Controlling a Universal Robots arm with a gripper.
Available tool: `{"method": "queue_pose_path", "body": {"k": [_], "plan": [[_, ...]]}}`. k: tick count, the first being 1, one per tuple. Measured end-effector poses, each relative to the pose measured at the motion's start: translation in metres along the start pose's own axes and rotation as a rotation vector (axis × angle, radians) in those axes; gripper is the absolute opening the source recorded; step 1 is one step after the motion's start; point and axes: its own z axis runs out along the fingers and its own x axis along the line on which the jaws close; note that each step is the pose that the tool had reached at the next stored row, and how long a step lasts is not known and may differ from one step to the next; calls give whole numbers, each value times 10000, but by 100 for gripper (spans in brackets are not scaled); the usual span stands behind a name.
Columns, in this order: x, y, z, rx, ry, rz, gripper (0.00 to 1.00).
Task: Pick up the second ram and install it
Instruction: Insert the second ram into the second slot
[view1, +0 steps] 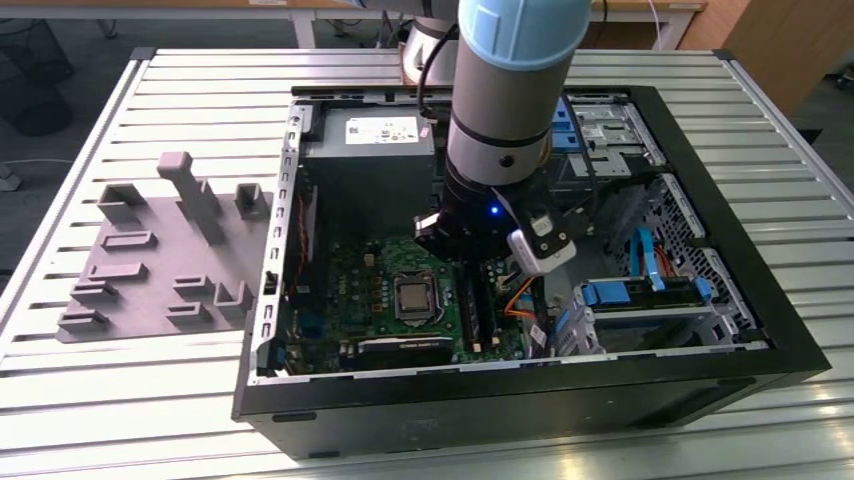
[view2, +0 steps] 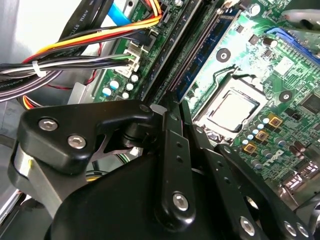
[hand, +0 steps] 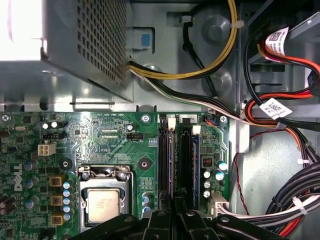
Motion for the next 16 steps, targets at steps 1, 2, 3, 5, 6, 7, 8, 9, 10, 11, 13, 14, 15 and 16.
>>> {"method": "queue_pose_path", "body": {"k": [1, 2, 3, 5, 6, 7, 8, 9, 10, 11, 13, 14, 15, 16], "plan": [[-1, 0, 1, 0, 0, 16, 14], [-2, 0, 3, 0, 0, 27, 14], [-2, 0, 4, 0, 1, 28, 14], [-2, 0, 14, -1, 0, 29, 14], [-2, 1, 21, -1, 0, 30, 14], [-2, 0, 28, 0, 1, 29, 14], [-2, 0, 35, 1, 1, 29, 14], [-2, 0, 37, 1, 1, 29, 14], [-2, 0, 37, 2, 1, 29, 14], [-2, 0, 38, 2, 1, 29, 14], [-2, 0, 29, -3, 0, 30, 14], [-2, 0, 16, -4, -1, 30, 14], [-2, -1, 3, -3, 0, 29, 14], [-2, -2, -6, -1, 1, 29, 14]]}}
